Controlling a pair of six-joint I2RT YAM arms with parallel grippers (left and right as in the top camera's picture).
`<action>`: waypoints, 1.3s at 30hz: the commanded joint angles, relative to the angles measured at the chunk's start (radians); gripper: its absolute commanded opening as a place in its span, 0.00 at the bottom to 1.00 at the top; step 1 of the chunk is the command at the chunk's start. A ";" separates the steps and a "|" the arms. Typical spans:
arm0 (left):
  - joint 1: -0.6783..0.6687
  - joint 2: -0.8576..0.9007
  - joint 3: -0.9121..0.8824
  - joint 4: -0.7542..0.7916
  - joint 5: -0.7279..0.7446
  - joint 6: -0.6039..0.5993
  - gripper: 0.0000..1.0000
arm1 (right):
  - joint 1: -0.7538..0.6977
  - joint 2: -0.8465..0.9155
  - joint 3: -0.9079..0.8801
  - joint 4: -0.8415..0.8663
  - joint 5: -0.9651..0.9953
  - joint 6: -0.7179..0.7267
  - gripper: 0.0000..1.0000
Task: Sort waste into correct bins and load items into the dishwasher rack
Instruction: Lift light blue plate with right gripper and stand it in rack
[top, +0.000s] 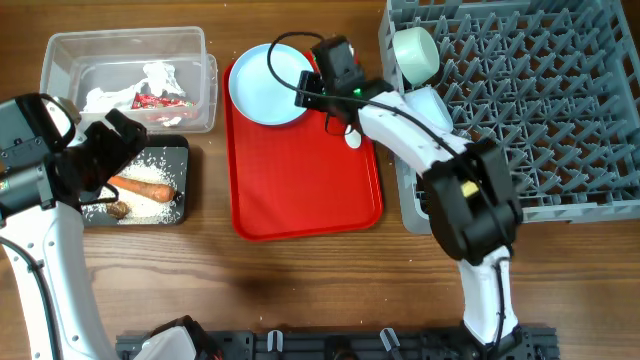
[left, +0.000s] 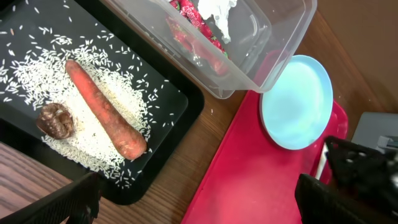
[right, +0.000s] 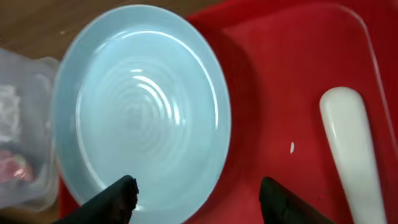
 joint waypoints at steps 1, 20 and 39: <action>0.006 0.000 0.011 0.002 0.001 -0.008 1.00 | 0.008 0.081 0.008 0.055 0.053 0.058 0.59; 0.006 0.000 0.011 0.002 0.001 -0.008 1.00 | -0.008 0.014 0.008 -0.206 0.119 -0.114 0.04; 0.006 0.000 0.011 0.002 0.001 -0.008 1.00 | -0.225 -0.645 0.008 -0.246 0.975 -1.011 0.04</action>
